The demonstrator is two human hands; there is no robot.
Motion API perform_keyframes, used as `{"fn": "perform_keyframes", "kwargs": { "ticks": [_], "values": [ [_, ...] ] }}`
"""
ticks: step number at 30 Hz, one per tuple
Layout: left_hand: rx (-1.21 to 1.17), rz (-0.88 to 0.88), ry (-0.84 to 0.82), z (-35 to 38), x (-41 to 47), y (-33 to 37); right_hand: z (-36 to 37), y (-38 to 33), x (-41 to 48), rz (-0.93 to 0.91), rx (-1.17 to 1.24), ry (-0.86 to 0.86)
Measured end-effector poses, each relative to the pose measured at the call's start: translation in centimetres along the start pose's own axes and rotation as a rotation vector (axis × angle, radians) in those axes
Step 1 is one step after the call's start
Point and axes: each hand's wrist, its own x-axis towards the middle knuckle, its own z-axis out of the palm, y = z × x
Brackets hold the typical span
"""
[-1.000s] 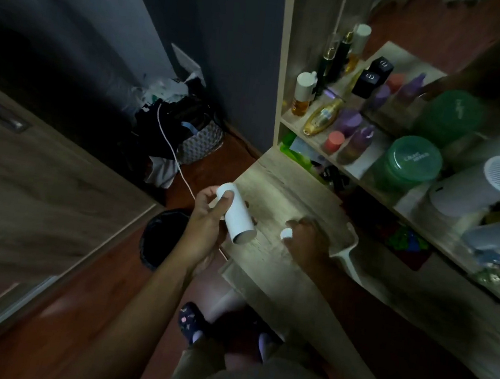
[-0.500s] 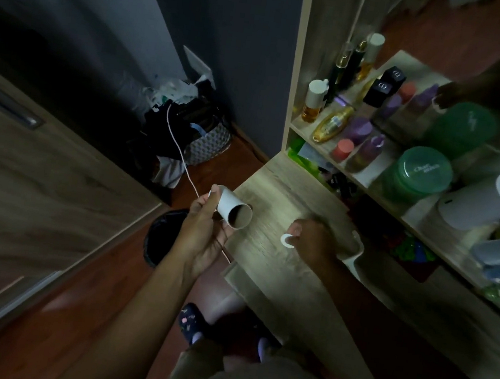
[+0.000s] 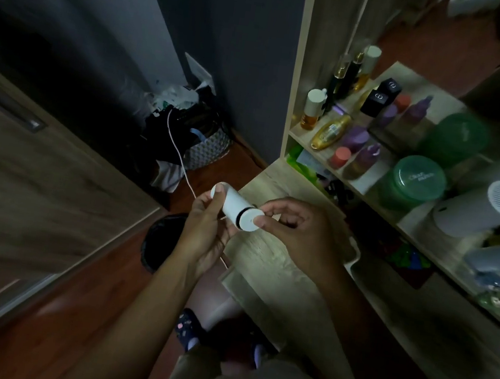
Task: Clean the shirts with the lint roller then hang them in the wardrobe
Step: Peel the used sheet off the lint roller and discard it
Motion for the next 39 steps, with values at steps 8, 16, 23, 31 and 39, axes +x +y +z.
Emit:
{"fn": "perform_keyframes", "kwargs": {
  "ticks": [8, 16, 23, 31, 39],
  "values": [
    [-0.012, 0.018, -0.074, 0.6, -0.7, 0.7, 0.1, -0.3, -0.5, 0.029, 0.015, 0.059],
    [-0.040, -0.003, -0.074, 1.3, -1.0, 0.9, 0.6, -0.4, -0.4, -0.022, -0.046, 0.133],
    [0.034, -0.010, -0.170, 1.2, -1.4, 1.5, -0.1, -0.4, 0.1, -0.026, -0.081, 0.095],
    [0.160, -0.028, -0.305, 1.5, -1.9, 2.7, -0.5, 1.1, -0.6, -0.107, -0.184, 0.128],
    [0.228, -0.017, -0.279, 2.2, -1.8, 2.0, -0.8, 2.4, -1.1, -0.138, -0.225, 0.139]
  ]
}}
